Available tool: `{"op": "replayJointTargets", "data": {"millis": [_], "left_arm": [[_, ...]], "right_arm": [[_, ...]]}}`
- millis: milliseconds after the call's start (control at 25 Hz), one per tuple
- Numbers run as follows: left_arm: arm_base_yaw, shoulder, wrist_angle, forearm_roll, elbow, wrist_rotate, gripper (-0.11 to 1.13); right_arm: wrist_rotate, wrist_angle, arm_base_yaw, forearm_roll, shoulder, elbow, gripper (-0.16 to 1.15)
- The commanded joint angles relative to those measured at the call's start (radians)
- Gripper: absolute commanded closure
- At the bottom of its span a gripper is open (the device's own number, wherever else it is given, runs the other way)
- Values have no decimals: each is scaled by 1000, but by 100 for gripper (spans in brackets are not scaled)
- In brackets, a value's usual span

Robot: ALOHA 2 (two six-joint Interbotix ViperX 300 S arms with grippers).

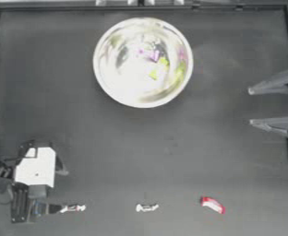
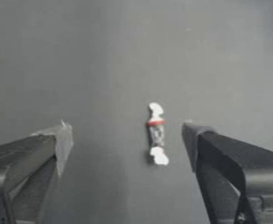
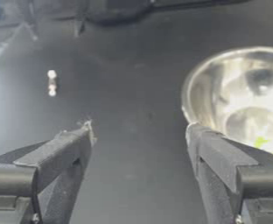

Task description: Put candies in bowl

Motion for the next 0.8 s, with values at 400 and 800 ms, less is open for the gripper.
{"op": "replayJointTargets", "data": {"millis": [400, 800], "left_arm": [[-48, 183, 83, -32, -133, 3, -1], [-57, 279, 83, -67, -161, 6, -1]], "right_arm": [[0, -6, 2, 12, -12, -5, 3], [0, -6, 2, 17, -12, -5, 3]]}}
